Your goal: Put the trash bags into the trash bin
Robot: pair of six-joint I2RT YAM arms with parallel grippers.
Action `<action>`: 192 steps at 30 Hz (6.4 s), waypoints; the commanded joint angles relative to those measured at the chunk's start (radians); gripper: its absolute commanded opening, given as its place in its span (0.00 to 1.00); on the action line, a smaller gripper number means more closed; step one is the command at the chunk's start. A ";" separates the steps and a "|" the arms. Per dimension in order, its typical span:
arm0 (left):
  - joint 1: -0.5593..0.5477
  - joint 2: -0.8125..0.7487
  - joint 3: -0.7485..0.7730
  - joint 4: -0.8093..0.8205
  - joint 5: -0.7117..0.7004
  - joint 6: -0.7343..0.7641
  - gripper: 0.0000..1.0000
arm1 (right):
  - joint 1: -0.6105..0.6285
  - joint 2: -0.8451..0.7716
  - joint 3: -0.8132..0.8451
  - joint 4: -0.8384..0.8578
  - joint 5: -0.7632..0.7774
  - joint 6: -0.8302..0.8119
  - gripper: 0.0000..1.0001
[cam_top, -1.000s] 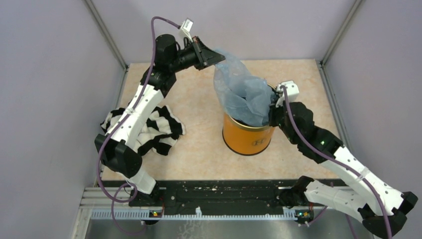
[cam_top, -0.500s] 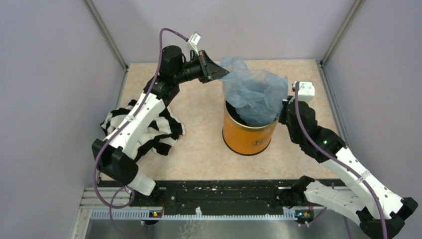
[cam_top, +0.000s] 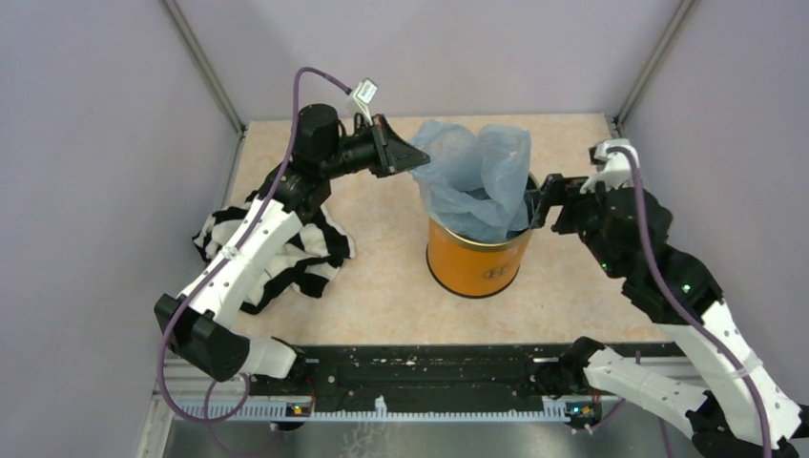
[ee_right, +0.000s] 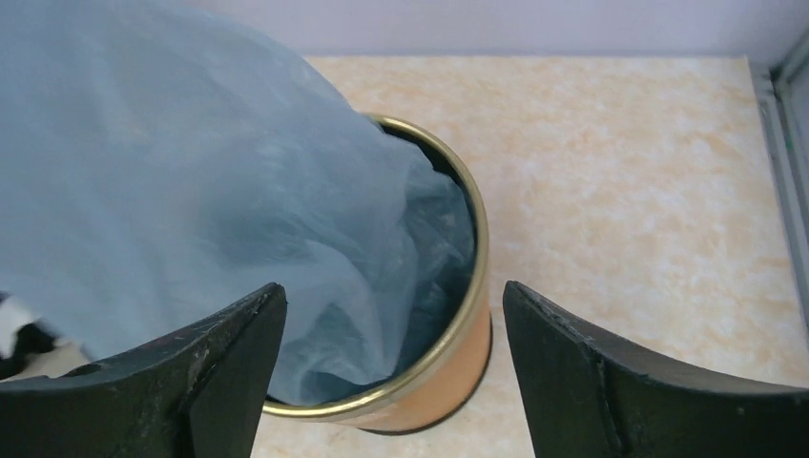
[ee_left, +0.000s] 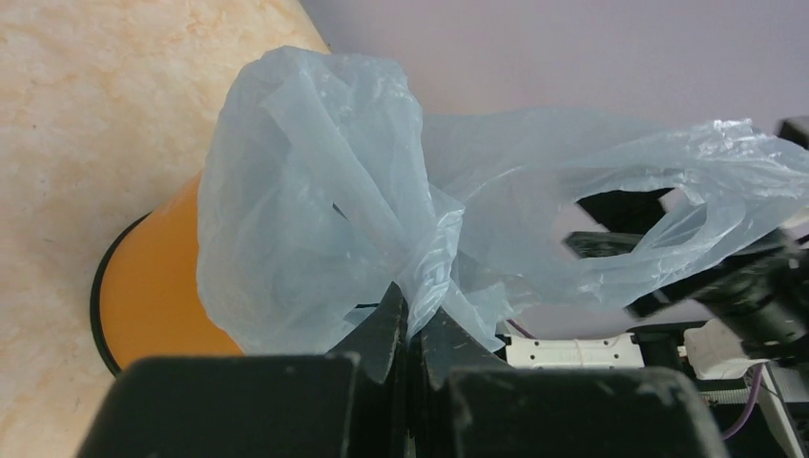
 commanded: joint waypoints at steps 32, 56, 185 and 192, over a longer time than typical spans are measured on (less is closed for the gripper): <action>-0.036 0.011 0.131 -0.110 -0.060 0.155 0.00 | -0.005 0.420 0.539 -0.117 -0.376 -0.310 0.77; 0.015 0.021 0.122 -0.200 -0.159 0.252 0.00 | -0.133 0.297 0.312 -0.280 0.162 -0.129 0.00; 0.039 0.158 0.418 -0.317 -0.156 0.309 0.00 | 0.371 0.343 0.135 -0.142 -0.354 -0.141 0.00; 0.052 0.230 0.391 -0.377 -0.254 0.412 0.00 | 0.375 0.317 0.051 -0.127 -0.346 -0.103 0.00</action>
